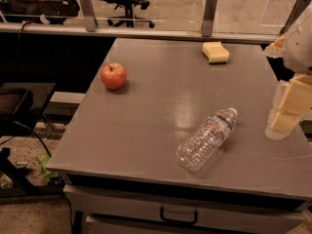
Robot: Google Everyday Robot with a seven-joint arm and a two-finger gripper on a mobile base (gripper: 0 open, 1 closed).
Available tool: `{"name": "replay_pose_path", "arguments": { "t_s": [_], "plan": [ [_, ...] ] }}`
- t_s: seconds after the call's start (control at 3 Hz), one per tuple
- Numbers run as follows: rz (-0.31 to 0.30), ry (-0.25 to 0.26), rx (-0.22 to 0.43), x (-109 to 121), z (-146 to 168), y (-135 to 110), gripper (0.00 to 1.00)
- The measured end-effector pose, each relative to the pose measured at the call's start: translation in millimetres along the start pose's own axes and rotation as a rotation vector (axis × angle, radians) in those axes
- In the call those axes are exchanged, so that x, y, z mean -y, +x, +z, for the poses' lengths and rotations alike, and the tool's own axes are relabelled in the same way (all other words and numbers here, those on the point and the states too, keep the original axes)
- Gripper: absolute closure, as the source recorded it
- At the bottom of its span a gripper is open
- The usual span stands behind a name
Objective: Pick apple
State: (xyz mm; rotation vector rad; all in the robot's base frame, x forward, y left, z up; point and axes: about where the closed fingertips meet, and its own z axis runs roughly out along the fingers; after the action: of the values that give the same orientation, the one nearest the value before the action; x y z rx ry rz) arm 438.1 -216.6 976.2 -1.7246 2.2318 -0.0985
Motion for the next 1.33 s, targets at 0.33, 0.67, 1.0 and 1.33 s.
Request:
{"name": "replay_pose_path", "arguments": {
  "t_s": [0.33, 0.67, 1.0, 1.33],
  "plan": [
    [0.0, 0.0, 0.0, 0.0, 0.0, 0.0, 0.0],
    [0.002, -0.004, 0.008, 11.0, 2.4, -9.2, 0.0],
    [0.002, -0.007, 0.043, 36.4, 16.2, -33.8, 0.0],
    [0.013, -0.014, 0.09, 60.8, 37.6, -63.5, 0.0]
  ]
}}
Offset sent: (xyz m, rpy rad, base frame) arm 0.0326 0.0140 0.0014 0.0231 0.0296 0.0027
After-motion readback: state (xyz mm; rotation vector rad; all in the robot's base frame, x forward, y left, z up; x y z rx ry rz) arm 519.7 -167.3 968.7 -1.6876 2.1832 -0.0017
